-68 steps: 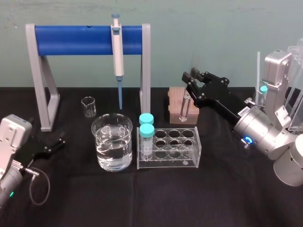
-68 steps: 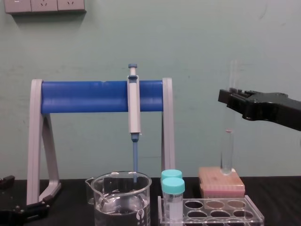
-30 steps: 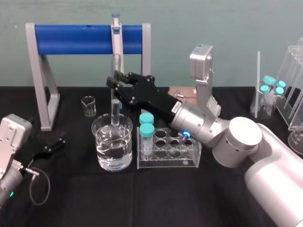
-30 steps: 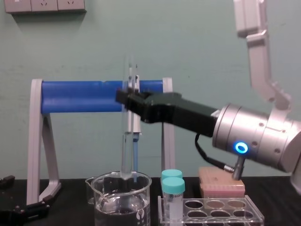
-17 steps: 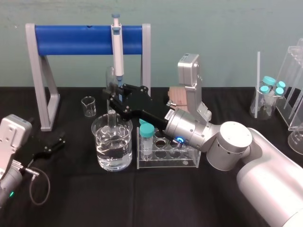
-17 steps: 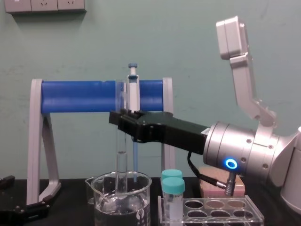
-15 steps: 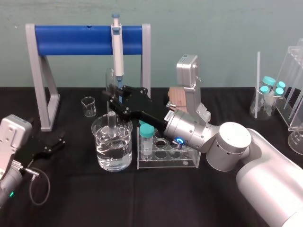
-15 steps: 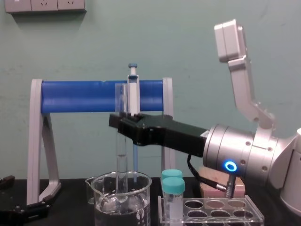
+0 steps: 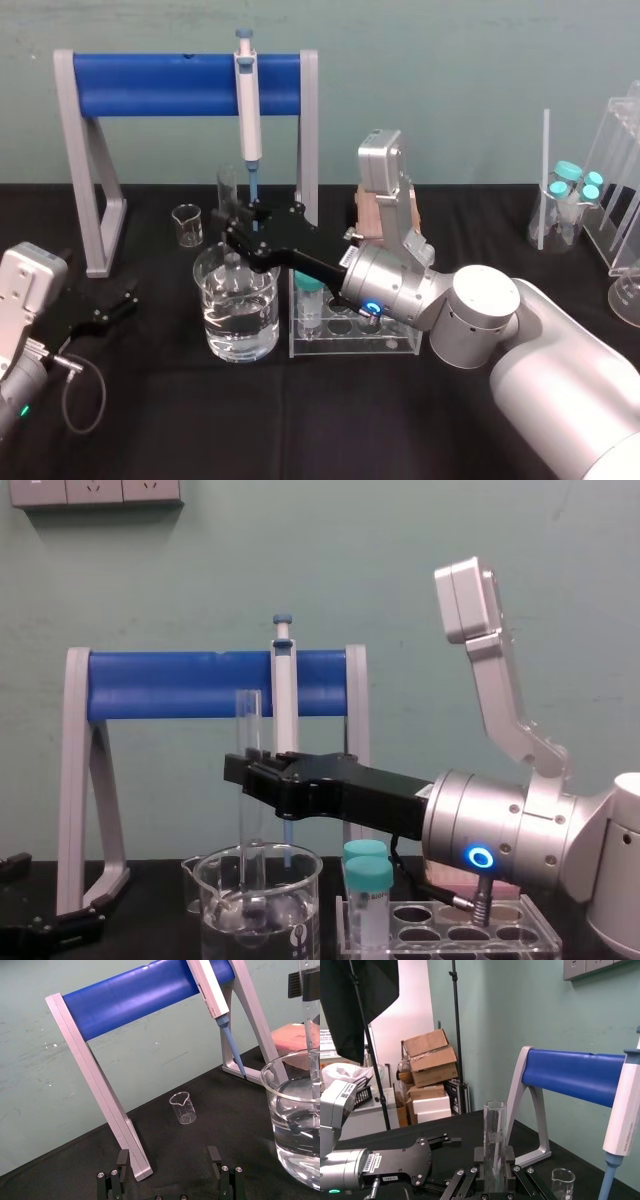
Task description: Hold the test tube with one hand and immerse one end into the beaker, then return it to the test tube rack.
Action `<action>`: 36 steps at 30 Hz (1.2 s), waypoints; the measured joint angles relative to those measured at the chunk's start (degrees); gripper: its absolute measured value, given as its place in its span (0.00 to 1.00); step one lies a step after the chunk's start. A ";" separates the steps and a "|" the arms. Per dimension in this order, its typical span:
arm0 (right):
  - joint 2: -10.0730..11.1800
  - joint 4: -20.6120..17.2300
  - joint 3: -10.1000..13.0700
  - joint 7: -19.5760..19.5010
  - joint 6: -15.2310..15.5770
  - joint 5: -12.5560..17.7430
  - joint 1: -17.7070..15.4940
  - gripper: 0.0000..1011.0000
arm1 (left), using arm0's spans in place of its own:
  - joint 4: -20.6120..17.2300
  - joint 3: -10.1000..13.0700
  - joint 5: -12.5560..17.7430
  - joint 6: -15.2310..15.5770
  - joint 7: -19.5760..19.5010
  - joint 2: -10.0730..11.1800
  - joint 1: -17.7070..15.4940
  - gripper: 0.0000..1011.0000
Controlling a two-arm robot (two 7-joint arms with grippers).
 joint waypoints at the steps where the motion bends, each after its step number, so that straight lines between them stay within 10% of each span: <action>1: -0.04 0.11 0.00 0.01 0.03 -0.01 0.04 0.22 | 0.00 0.00 0.00 0.00 0.00 0.00 0.00 0.99; 36: -0.18 1.52 0.21 -0.32 0.85 -1.03 0.04 0.22 | 0.00 0.00 0.00 0.00 0.00 0.00 0.00 0.99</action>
